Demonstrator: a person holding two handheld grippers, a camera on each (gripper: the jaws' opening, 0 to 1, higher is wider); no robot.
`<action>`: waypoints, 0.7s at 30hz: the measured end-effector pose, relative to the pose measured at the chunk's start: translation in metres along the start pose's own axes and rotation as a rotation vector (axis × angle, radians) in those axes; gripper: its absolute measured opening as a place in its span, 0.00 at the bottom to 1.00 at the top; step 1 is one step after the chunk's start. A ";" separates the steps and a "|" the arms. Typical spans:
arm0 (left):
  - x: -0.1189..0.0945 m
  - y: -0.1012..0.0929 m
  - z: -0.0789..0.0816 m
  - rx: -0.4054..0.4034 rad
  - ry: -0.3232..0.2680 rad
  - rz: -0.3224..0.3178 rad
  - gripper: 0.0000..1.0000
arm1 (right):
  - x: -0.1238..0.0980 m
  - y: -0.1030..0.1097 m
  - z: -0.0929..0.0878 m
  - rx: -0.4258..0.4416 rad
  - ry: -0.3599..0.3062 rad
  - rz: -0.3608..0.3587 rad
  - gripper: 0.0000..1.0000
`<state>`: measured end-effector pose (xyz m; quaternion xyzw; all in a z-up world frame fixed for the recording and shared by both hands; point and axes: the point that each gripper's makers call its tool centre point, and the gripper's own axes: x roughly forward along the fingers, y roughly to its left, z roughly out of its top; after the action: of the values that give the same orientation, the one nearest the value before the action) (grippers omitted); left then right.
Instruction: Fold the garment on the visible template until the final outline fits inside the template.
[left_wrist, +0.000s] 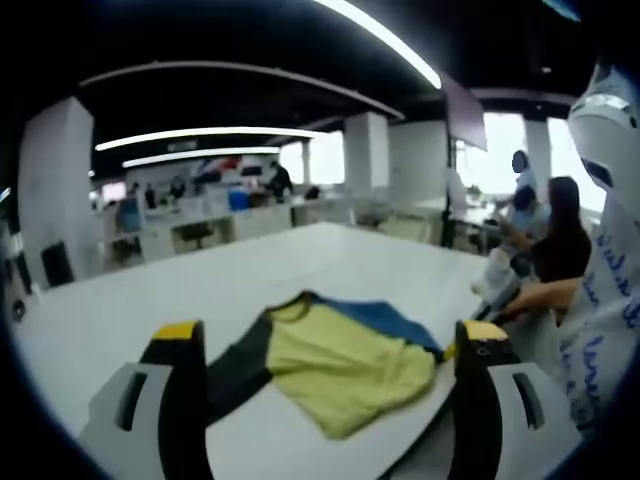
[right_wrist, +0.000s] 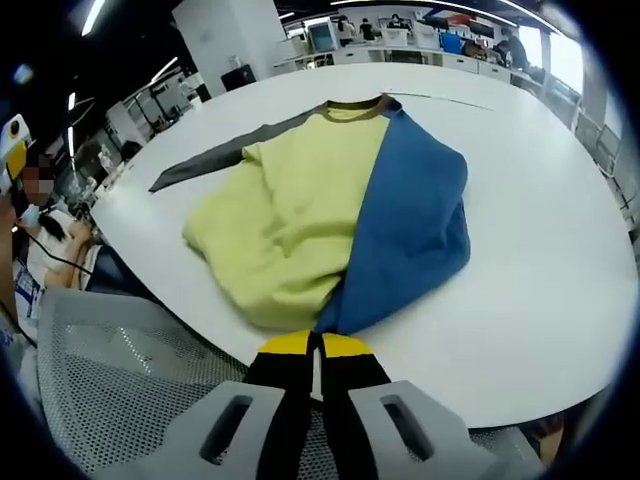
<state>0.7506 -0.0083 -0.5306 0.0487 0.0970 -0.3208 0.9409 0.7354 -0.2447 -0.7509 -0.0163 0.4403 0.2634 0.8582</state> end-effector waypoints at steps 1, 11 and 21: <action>0.001 0.000 0.000 0.001 0.001 0.000 1.00 | -0.001 -0.001 0.000 -0.002 -0.001 -0.003 0.02; 0.004 -0.006 -0.001 0.031 0.038 0.004 1.00 | -0.022 -0.019 0.007 -0.023 -0.012 -0.032 0.02; 0.007 -0.011 -0.003 0.049 0.075 0.033 1.00 | -0.038 -0.046 0.013 -0.066 -0.021 -0.067 0.01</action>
<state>0.7484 -0.0206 -0.5355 0.0852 0.1237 -0.3054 0.9403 0.7488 -0.2974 -0.7236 -0.0568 0.4217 0.2491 0.8700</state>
